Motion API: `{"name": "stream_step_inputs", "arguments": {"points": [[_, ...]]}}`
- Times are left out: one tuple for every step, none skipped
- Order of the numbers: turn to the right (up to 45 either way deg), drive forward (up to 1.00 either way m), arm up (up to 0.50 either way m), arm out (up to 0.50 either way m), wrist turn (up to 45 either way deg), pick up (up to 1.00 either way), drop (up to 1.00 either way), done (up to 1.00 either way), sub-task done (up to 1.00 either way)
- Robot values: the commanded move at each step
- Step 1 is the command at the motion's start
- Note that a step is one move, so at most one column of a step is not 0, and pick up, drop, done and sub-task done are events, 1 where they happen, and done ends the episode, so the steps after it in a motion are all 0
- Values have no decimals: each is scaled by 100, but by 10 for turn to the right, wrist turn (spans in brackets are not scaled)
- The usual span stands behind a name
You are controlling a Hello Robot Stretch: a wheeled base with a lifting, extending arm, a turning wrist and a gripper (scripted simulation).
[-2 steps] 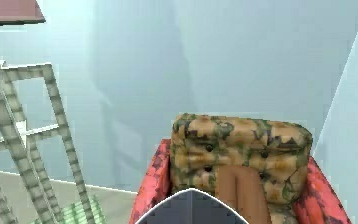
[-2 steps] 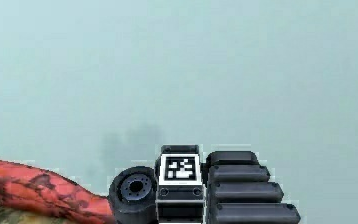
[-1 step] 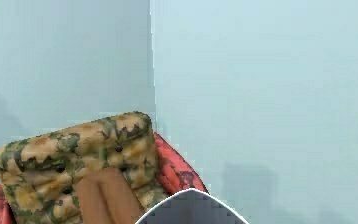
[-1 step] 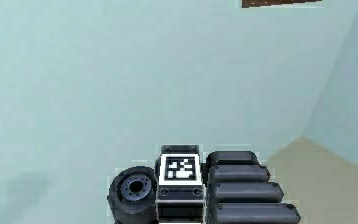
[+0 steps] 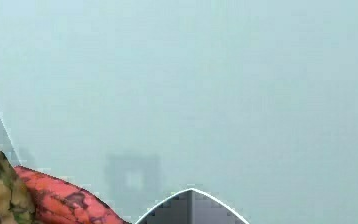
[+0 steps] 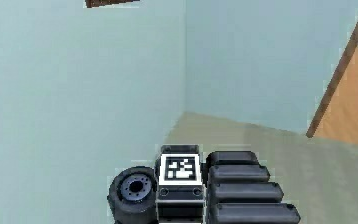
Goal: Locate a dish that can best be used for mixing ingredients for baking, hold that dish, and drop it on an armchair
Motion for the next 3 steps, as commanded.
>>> {"name": "stream_step_inputs", "arguments": {"points": [[-450,0,0,0,0,0,0,0,0],[-450,0,0,0,0,0,0,0,0],[-240,0,0,0,0,0,0,0,0]]}}
